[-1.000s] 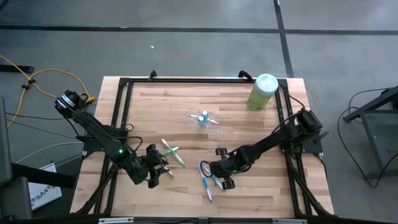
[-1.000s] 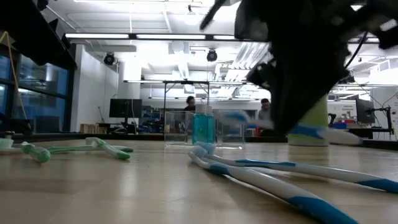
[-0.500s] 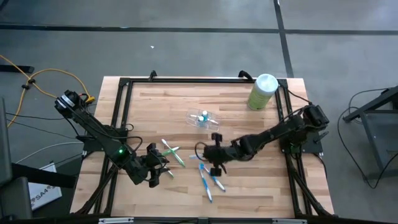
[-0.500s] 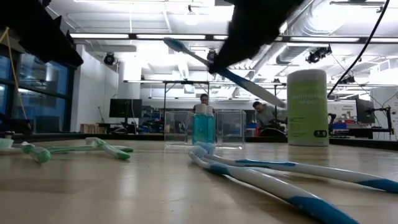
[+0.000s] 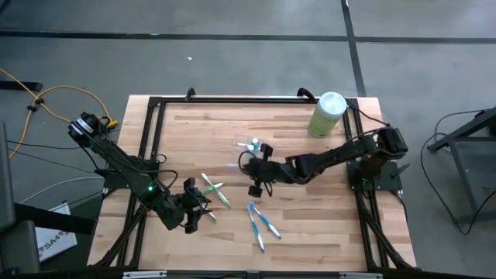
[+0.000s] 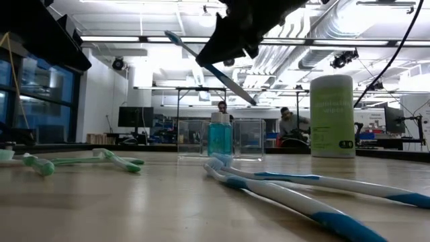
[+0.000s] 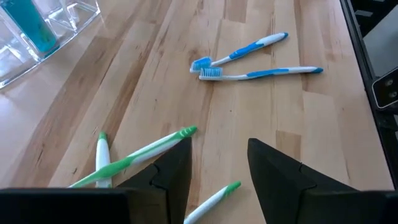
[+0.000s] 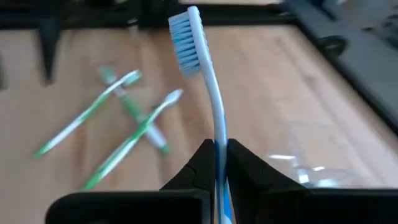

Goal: Pick & Place toothbrushing station
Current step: Put the right blue toothbrush into the transparent organizer, then put the top blue toothbrush into the transparent organizer

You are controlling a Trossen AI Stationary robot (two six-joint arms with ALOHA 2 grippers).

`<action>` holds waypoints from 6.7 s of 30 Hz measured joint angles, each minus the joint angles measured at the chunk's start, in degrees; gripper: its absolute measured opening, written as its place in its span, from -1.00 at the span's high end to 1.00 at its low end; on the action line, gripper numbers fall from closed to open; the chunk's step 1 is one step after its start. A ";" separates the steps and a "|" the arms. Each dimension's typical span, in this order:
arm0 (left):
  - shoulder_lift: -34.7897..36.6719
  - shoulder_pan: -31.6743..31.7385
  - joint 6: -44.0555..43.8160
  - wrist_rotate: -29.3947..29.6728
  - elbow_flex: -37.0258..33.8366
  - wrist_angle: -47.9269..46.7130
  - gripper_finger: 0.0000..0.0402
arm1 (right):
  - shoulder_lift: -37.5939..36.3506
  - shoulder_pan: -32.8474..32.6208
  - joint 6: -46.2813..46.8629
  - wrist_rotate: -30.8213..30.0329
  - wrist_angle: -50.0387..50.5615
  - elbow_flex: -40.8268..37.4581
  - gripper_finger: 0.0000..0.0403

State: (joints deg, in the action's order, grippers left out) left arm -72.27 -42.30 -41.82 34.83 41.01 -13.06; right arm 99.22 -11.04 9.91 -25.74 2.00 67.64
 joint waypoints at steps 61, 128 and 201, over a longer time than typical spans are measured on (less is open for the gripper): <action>0.00 0.20 4.99 -0.05 0.00 0.52 0.24 | 0.60 6.73 13.89 -17.88 -58.90 -34.93 0.94; 0.00 0.20 4.99 -0.07 0.00 3.27 0.24 | 0.07 0.82 14.38 -4.17 -60.50 -34.91 0.42; -0.02 4.06 4.56 -0.44 0.00 8.44 0.24 | 7.06 -16.43 39.81 15.35 13.52 -5.20 0.42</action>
State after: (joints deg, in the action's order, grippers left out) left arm -72.29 -38.24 -37.26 34.39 41.01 -4.62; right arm 106.28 -27.47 49.72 -10.39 15.52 62.43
